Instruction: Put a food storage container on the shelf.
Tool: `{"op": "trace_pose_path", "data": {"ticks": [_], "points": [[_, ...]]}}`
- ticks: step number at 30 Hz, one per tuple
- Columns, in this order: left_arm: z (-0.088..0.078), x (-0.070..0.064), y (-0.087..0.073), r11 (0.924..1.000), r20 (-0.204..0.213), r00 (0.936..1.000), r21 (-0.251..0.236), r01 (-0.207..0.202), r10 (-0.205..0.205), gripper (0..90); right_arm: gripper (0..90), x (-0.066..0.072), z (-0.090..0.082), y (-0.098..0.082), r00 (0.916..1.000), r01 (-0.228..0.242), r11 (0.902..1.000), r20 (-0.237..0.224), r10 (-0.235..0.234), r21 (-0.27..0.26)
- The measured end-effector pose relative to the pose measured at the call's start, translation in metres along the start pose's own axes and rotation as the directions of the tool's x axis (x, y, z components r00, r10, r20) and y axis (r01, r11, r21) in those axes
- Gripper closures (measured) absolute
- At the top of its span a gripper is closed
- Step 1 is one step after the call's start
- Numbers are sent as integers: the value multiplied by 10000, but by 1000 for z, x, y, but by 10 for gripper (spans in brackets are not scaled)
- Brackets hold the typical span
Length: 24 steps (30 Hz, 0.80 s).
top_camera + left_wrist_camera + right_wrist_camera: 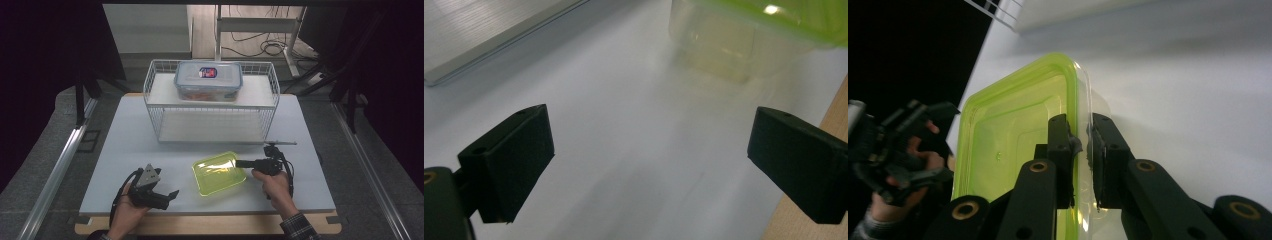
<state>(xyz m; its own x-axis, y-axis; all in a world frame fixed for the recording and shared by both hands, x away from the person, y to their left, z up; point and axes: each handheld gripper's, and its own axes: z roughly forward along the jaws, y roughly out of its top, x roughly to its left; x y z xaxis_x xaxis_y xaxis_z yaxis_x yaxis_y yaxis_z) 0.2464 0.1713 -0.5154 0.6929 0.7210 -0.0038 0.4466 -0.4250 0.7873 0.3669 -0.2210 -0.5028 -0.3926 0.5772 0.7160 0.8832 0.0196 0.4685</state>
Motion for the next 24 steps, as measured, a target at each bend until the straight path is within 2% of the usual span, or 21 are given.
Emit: {"op": "trace_pose_path", "data": {"ticks": [13, 17, 24], "points": [[2, 2, 0, 9999, 62, 9999, 75, 133, -133, 44, 801, 13, -19, 10, 9987, 113, 9976, -481, -146, -676], [2, 1, 0, 9999, 52, 9999, 78, 101, -102, 44, 800, 17, -24, 14, 9981, 327, 9969, -492, -363, -719], [3, 1, 0, 9999, 55, 9999, 78, 108, -108, 44, 800, 20, -28, 19, 9969, 234, 9951, -720, -303, -960]]}}
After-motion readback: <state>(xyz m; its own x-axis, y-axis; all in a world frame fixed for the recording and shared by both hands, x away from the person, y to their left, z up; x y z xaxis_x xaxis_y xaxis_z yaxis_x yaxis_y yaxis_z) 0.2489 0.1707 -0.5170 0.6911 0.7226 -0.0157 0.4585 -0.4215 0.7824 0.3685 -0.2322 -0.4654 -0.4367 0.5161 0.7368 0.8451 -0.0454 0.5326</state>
